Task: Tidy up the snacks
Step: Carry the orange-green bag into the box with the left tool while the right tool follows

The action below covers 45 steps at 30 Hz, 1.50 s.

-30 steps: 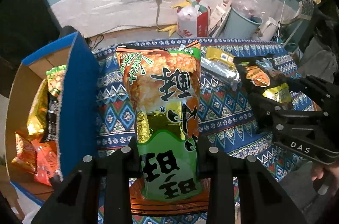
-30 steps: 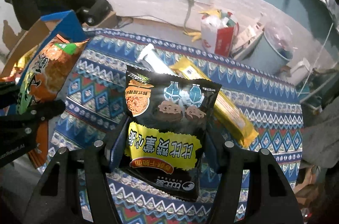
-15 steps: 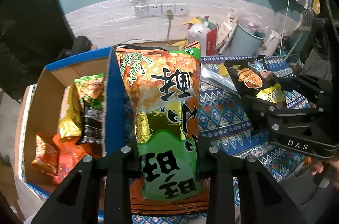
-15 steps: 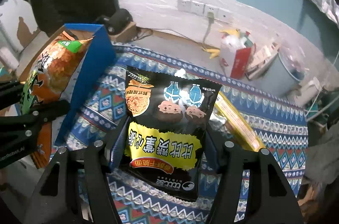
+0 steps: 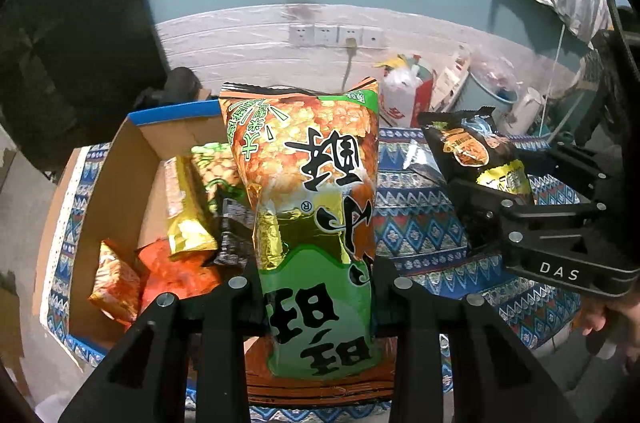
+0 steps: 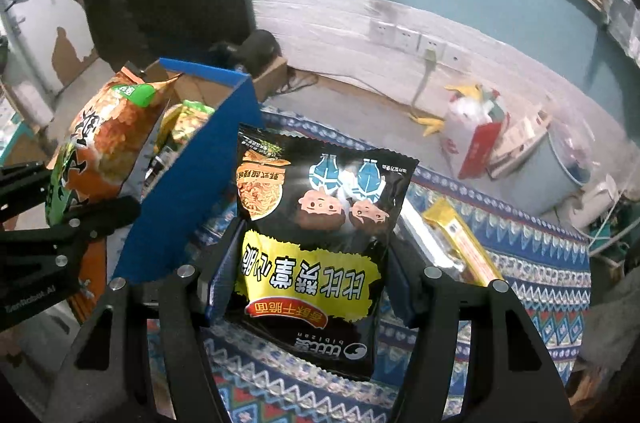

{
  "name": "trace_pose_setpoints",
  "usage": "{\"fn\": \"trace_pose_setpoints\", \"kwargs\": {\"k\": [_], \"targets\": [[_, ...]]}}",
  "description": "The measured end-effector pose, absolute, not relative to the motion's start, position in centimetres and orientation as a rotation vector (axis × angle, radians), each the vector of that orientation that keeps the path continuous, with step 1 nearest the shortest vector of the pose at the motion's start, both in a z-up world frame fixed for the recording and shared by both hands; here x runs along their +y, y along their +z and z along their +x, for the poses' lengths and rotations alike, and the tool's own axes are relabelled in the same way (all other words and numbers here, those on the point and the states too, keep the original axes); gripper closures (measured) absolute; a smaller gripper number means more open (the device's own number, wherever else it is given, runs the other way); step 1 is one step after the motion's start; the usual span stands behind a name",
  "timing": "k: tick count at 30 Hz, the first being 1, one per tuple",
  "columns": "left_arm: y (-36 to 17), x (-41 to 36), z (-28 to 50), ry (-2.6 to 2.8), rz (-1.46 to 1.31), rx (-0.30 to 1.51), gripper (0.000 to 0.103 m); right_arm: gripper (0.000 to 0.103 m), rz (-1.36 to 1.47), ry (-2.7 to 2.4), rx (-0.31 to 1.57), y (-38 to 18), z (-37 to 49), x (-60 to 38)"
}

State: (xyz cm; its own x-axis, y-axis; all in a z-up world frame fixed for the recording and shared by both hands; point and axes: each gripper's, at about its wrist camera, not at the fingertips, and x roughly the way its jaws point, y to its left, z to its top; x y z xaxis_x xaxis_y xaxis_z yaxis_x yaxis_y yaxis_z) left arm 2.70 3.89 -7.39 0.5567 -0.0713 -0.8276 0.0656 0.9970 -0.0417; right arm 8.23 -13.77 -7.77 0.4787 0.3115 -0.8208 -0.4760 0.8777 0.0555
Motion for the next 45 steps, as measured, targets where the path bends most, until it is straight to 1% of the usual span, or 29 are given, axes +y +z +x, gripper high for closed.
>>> {"fn": "trace_pose_setpoints", "kwargs": {"k": [16, 25, 32, 34, 36, 37, 38, 39, 45], "targets": [[-7.1, 11.9, 2.2, 0.065, -0.109, 0.950, 0.070, 0.040, -0.225, 0.554, 0.949, -7.9, 9.1, -9.0], [-9.0, 17.3, 2.7, 0.168, -0.193, 0.993, 0.070, 0.040, -0.226, 0.609, 0.953, -7.6, 9.7, -5.2], [-10.4, 19.5, 3.6, 0.213, -0.225, 1.043, 0.069, 0.040, -0.223, 0.648, 0.962, -7.9, 10.6, -2.4], [-11.0, 19.9, 3.8, 0.218, -0.234, 1.059, 0.063, 0.040, -0.221, 0.667, 0.966, -7.9, 10.9, -1.6], [-11.2, 20.2, 4.0, 0.227, -0.234, 1.063, 0.052, 0.040, -0.236, 0.680, 0.963, -7.8, 10.9, -0.6], [-11.3, 20.2, 4.0, 0.234, -0.227, 1.064, 0.048, 0.040, -0.243, 0.683, 0.961, -7.8, 10.9, -0.1], [-11.3, 20.3, 4.0, 0.248, -0.217, 1.064, 0.040, 0.040, -0.249, 0.687, 0.960, -7.8, 10.9, 0.3], [-11.1, 20.3, 4.0, 0.264, -0.208, 1.059, 0.036, 0.040, -0.252, 0.693, 0.961, -7.8, 10.9, 0.8], [-10.4, 20.9, 3.6, 0.278, -0.209, 1.034, 0.036, 0.040, -0.243, 0.717, 0.987, -8.2, 11.7, 3.1]]}}
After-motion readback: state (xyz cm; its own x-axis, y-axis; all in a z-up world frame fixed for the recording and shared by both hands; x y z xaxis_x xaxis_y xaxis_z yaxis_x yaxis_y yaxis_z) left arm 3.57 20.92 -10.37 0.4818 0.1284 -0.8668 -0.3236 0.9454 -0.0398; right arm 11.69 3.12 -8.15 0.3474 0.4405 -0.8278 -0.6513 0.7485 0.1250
